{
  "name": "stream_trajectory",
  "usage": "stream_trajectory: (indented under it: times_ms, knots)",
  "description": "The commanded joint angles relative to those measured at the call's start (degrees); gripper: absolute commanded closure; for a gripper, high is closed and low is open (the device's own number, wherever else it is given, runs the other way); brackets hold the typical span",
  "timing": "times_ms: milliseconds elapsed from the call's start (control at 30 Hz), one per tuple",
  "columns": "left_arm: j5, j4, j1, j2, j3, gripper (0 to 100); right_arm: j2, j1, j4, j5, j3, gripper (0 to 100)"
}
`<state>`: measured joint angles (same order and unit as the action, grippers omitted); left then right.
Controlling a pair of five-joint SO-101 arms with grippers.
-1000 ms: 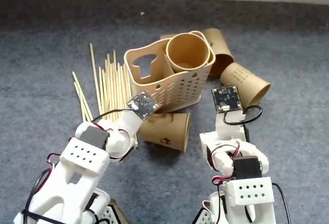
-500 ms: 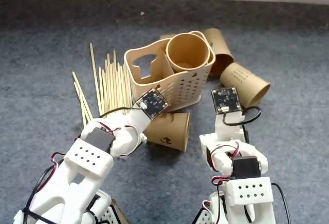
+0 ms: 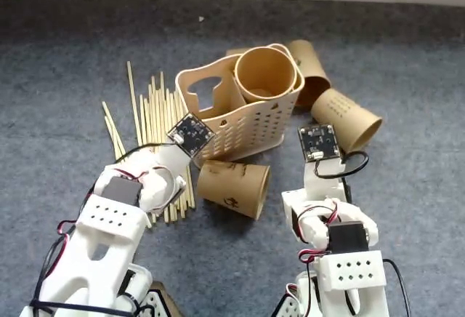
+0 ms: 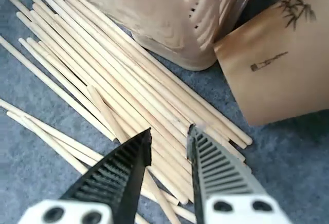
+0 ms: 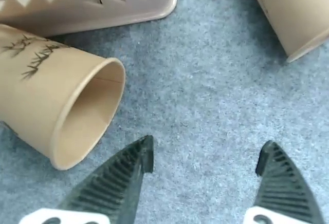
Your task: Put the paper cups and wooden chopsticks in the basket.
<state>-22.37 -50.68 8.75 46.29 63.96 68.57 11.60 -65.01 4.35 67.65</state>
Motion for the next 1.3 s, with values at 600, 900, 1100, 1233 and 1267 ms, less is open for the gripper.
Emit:
stream_trajectory:
  times_ms: [600, 900, 1100, 1233, 1267]
  knots:
    - [1.05, -2.99, 14.11, 5.41, -11.56, 85, 0.40, -6.46, 2.24, 0.09, -0.40, 68.4]
    - [6.15, -25.93, -2.51, 30.37, -21.05, 85, 0.31, -2.07, 6.02, -17.05, -0.48, 68.4]
    - [5.71, -28.40, -13.05, 34.59, -18.33, 85, 0.31, 13.67, 9.80, -22.33, 1.27, 68.4]
    - [2.29, -28.13, -13.67, 34.59, -14.81, 85, 0.31, 15.34, 14.64, -24.35, 5.58, 68.4]
    - [2.29, -28.13, -13.67, 34.59, -14.29, 85, 0.31, 15.34, 16.40, -24.44, 7.16, 68.4]
